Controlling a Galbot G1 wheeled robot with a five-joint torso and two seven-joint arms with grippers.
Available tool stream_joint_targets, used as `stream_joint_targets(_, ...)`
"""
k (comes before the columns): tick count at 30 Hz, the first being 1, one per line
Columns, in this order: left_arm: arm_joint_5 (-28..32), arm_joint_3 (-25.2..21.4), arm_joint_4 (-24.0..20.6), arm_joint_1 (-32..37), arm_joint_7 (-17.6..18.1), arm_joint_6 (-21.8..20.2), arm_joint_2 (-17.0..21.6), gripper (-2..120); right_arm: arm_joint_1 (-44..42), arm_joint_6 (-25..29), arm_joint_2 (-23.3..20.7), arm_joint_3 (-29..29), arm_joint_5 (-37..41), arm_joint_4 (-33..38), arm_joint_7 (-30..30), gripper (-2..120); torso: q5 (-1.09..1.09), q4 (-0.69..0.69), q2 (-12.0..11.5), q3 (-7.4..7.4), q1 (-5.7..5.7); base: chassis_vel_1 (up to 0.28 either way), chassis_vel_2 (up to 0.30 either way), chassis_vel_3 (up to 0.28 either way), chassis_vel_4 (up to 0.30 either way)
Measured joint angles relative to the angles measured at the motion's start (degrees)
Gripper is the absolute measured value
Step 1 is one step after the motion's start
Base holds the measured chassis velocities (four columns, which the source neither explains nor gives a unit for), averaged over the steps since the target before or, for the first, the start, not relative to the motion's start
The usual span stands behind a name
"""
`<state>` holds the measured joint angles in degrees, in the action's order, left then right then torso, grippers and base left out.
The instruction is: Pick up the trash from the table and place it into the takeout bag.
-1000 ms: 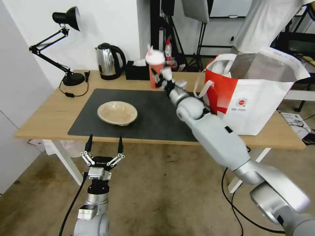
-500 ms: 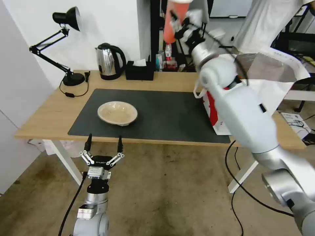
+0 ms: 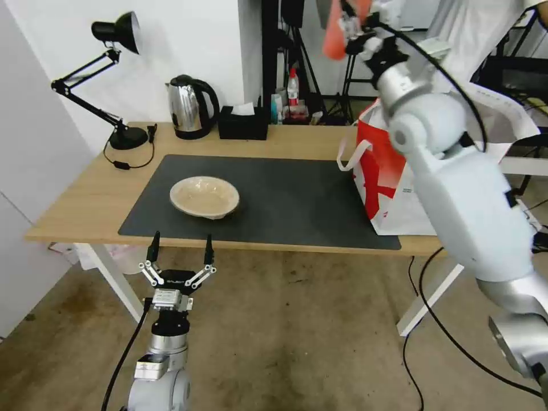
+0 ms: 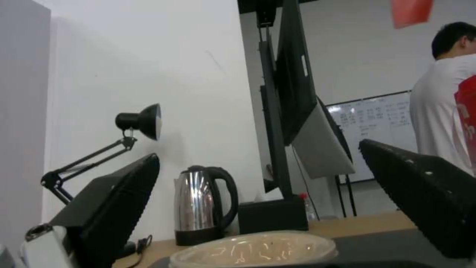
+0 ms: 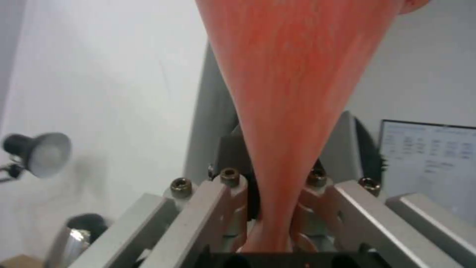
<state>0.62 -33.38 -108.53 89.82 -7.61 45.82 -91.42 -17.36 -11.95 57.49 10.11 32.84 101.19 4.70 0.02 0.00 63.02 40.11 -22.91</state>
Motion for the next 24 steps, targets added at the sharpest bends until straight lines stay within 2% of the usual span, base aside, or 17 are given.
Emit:
stream_joint_targets(3, -0.17, 0.20, 0.00, -0.01, 0.00, -0.01, -0.01, 100, -3.39, 0.21, -3.43, 4.16, -0.13, 1.85, -1.25, 4, -0.01, -0.02, 0.00, 0.00, -0.01, 0.000, 0.000, 0.000, 0.000)
stream_joint_targets(11, -0.93, 0.70, -0.05, 0.15, 0.00, -0.04, -0.02, 100, -11.91, 2.69, -8.62, 12.24, -0.11, 3.52, -2.76, 4, -0.01, -0.02, 0.00, 0.00, -0.01, 0.000, 0.000, 0.000, 0.000)
stream_joint_targets(24, -1.23, 0.94, -0.02, 0.40, 0.01, -0.05, -0.04, 100, -18.53, 5.03, -8.69, 16.67, -2.69, 2.44, -2.80, 4, -0.02, 0.00, 0.00, 0.00, -0.01, 0.000, 0.000, 0.000, 0.000)
